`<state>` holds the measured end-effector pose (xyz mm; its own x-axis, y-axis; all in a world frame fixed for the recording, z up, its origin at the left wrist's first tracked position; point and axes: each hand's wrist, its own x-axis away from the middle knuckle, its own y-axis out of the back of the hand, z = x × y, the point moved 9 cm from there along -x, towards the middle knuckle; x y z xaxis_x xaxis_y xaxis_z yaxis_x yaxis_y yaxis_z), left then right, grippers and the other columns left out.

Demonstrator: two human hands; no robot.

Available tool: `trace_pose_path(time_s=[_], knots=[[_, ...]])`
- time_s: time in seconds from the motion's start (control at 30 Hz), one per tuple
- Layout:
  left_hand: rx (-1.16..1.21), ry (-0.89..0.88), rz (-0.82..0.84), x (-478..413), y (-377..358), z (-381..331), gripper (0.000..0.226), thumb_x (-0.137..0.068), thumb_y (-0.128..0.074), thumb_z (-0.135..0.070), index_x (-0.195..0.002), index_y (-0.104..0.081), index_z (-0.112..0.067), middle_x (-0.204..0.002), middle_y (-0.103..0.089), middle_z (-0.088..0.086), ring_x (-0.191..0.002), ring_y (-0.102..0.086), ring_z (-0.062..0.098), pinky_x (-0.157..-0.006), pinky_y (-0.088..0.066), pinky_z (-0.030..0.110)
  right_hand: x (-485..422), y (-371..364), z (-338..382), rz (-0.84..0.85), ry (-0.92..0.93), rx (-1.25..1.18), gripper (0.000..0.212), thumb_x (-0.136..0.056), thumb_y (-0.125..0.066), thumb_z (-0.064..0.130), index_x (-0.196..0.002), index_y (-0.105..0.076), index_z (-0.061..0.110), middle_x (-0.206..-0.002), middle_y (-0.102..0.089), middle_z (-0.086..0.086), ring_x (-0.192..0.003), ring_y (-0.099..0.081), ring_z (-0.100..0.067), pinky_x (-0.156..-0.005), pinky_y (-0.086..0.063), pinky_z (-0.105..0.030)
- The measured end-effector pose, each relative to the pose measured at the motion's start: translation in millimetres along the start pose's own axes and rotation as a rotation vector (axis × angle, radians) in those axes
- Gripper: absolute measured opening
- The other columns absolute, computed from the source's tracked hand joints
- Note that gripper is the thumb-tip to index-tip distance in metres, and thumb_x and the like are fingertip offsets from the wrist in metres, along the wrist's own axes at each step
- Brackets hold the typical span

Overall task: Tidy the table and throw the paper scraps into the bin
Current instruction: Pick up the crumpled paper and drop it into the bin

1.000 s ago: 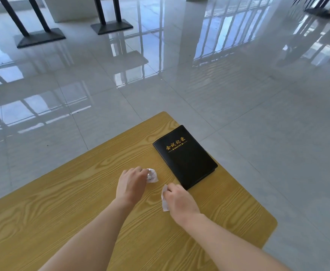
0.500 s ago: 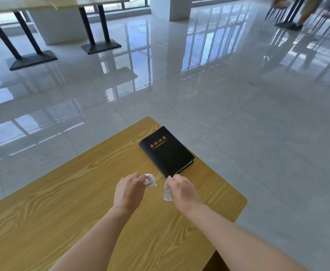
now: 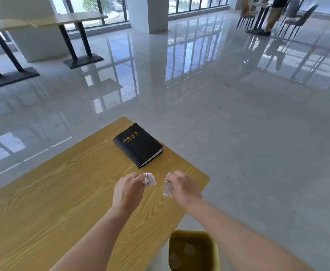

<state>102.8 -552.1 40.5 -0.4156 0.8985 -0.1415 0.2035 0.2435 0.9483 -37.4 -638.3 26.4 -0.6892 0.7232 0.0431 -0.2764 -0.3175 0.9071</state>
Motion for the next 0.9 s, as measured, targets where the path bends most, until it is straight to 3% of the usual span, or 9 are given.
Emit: trace_pose_path(time_s=[0.43, 0.6, 0.73, 0.9], knots=[[0.028, -0.126, 0.019, 54.3, -14.2, -124.6, 0.019, -0.077, -0.073, -0.008, -0.094, -0.074, -0.016, -0.068, -0.06, 0.0, -0.056, -0.052, 0.021, -0.047, -0.036, 0.031, 94.8, 44.0, -97.6, -0.051, -0.05, 0.009, 0.022, -0.088, -0.059, 0.008, -0.107, -0.067, 0.017, -0.104, -0.061, -0.005, -0.095, -0.06, -0.027, -0.074, -0.041, -0.027], [0.058, -0.182, 0.057, 63.2, -33.2, -154.5, 0.014, -0.082, -0.069, -0.011, -0.095, -0.073, -0.017, -0.072, -0.061, 0.0, -0.061, -0.055, 0.021, -0.053, -0.047, 0.036, 118.8, 52.6, -124.5, -0.083, -0.135, -0.014, 0.021, -0.088, -0.059, 0.011, -0.107, -0.068, 0.015, -0.106, -0.061, -0.006, -0.097, -0.06, -0.027, -0.073, -0.037, -0.025], [0.069, -0.233, 0.102, 66.3, -54.6, -169.5, 0.017, -0.082, -0.068, -0.011, -0.098, -0.073, -0.017, -0.073, -0.061, 0.0, -0.063, -0.055, 0.022, -0.052, -0.047, 0.037, 136.4, 48.7, -141.4, -0.082, -0.224, -0.031, 0.017, -0.087, -0.058, 0.014, -0.1, -0.068, 0.014, -0.1, -0.06, -0.007, -0.095, -0.06, -0.03, -0.069, -0.035, -0.026], [0.102, -0.283, 0.149, 80.0, -82.0, -179.0, 0.023, -0.087, -0.061, -0.012, -0.106, -0.071, -0.019, -0.082, -0.064, 0.0, -0.072, -0.058, 0.022, -0.058, -0.051, 0.038, 158.1, 30.1, -160.9, -0.057, -0.335, -0.028, 0.023, -0.091, -0.056, 0.013, -0.109, -0.07, 0.017, -0.107, -0.061, -0.008, -0.102, -0.06, -0.029, -0.078, -0.042, -0.03]])
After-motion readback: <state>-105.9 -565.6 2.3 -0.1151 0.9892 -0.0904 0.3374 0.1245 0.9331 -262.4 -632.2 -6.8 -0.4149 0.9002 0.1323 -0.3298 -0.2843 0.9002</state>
